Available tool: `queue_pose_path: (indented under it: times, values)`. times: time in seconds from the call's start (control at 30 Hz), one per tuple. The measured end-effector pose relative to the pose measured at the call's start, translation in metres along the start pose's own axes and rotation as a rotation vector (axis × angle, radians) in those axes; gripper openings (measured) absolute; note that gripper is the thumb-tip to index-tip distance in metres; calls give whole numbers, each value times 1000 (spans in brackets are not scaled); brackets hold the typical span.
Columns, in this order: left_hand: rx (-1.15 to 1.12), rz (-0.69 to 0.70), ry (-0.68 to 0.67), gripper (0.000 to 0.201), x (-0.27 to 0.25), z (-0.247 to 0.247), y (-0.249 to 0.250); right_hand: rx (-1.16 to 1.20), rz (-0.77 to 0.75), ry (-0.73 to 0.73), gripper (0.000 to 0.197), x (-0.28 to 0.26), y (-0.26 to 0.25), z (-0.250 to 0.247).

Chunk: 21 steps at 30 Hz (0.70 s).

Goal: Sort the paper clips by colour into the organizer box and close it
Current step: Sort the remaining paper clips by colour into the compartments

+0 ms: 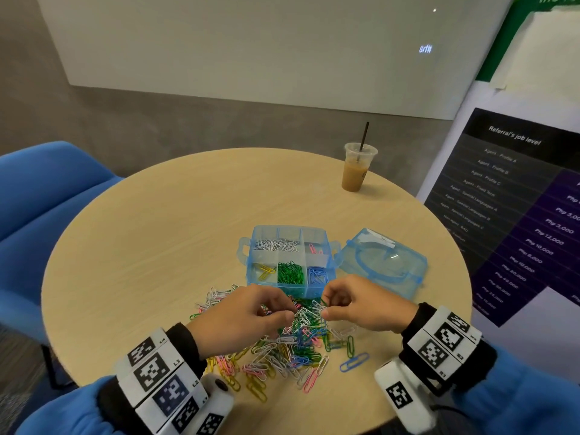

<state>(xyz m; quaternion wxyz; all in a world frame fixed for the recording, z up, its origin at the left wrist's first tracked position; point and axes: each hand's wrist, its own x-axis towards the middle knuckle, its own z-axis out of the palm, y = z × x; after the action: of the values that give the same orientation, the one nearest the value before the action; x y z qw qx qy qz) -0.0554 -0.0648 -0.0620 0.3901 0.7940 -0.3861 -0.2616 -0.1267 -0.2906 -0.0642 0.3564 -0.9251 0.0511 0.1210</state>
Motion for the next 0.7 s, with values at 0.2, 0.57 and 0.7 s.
queue_pose_path:
  times: [0.2, 0.57, 0.7]
  values:
    - [-106, -40, 52, 21, 0, 3, 2, 290, -126, 38, 11, -5, -14, 9]
    - [-126, 0, 68, 18, 1, -4, -1, 504, -183, 196, 11, -3, -38, 28]
    - [-100, -11, 45, 20, -1, -15, -3, 494, -154, 222, 13, -3, -33, 22]
